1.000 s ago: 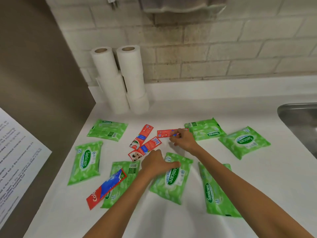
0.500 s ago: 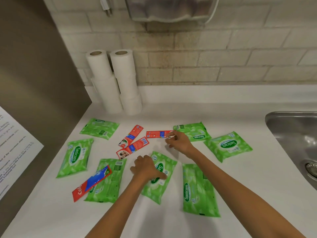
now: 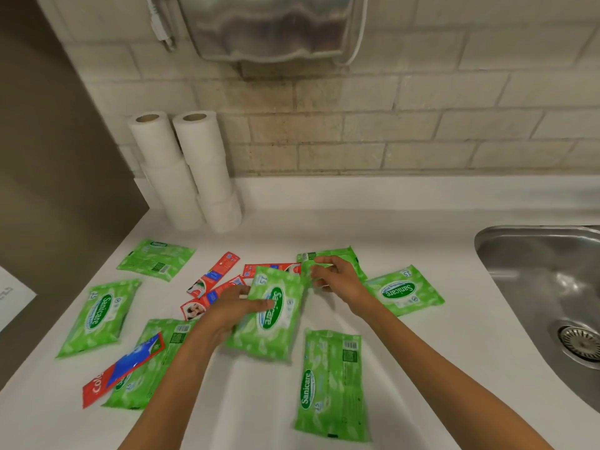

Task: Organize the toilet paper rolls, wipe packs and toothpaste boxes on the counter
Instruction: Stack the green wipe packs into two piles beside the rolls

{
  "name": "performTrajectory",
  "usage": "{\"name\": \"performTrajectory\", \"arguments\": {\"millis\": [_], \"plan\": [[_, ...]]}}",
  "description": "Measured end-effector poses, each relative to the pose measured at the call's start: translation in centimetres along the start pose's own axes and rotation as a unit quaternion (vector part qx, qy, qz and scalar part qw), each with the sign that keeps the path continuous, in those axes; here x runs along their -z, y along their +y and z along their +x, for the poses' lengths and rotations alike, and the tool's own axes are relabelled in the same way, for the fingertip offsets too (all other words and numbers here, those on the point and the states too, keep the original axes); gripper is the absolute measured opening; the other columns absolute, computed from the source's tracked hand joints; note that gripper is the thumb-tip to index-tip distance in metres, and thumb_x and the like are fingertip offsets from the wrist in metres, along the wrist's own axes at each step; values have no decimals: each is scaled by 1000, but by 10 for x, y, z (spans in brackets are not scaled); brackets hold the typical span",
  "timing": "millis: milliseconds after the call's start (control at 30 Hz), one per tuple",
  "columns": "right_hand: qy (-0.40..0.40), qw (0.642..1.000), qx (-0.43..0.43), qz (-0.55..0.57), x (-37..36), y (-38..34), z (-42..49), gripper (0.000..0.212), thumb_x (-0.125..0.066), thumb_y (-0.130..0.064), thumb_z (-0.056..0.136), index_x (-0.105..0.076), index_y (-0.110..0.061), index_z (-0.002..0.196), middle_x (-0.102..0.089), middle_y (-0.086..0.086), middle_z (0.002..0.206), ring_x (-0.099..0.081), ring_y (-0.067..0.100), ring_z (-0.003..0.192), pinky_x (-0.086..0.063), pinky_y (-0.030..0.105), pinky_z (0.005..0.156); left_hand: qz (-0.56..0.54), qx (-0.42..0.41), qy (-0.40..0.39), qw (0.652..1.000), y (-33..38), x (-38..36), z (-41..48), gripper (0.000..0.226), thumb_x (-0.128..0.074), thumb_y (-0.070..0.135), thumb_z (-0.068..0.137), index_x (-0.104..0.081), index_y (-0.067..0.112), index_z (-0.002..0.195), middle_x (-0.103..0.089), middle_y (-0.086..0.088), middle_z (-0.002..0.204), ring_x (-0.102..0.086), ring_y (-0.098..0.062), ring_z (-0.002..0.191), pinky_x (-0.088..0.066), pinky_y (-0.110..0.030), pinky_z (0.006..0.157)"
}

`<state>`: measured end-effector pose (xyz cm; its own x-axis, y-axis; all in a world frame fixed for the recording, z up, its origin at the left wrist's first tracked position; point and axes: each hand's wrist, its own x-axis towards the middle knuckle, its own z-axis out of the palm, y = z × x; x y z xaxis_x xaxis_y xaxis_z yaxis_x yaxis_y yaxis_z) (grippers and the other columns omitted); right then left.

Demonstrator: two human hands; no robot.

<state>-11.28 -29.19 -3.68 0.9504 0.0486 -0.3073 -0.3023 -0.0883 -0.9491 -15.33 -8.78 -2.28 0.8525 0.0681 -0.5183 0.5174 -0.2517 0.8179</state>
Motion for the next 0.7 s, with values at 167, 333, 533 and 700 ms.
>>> {"name": "performTrajectory", "arguments": {"millis": [167,333,533,700], "plan": [[-85,995,-38,47,5,-10,6,20,-65,-37,83,-64,-19,91,-66,-2,78,-64,12,67,-54,25,66,-129,-36,11,991,50,-15,20,37,-70,6,78,-58,-6,111,-69,-18,91,-70,-19,61,-58,-28,51],[-107,989,-48,88,8,-23,30,19,-63,-21,87,-65,-10,102,-70,-1,81,-66,6,63,-55,18,58,-171,-38,38,984,82,-37,54,26,-70,13,80,-61,-3,98,-68,-20,93,-68,-18,56,-57,-28,49],[-43,995,-54,74,21,-36,69,23,-63,-15,87,-64,2,103,-63,-4,55,-58,3,43,-48,15,44,-148,-16,13,989,89,-48,96,21,-60,8,86,-60,-3,104,-66,-19,98,-66,-24,73,-57,-33,68],[6,999,-38,-24,36,-46,104,26,-60,-17,88,-63,2,106,-60,1,65,-56,11,54,-49,18,49,-106,-21,62,992,98,-52,131,25,-58,3,85,-61,-5,109,-65,-15,93,-59,-20,68,-49,-29,60]]}}
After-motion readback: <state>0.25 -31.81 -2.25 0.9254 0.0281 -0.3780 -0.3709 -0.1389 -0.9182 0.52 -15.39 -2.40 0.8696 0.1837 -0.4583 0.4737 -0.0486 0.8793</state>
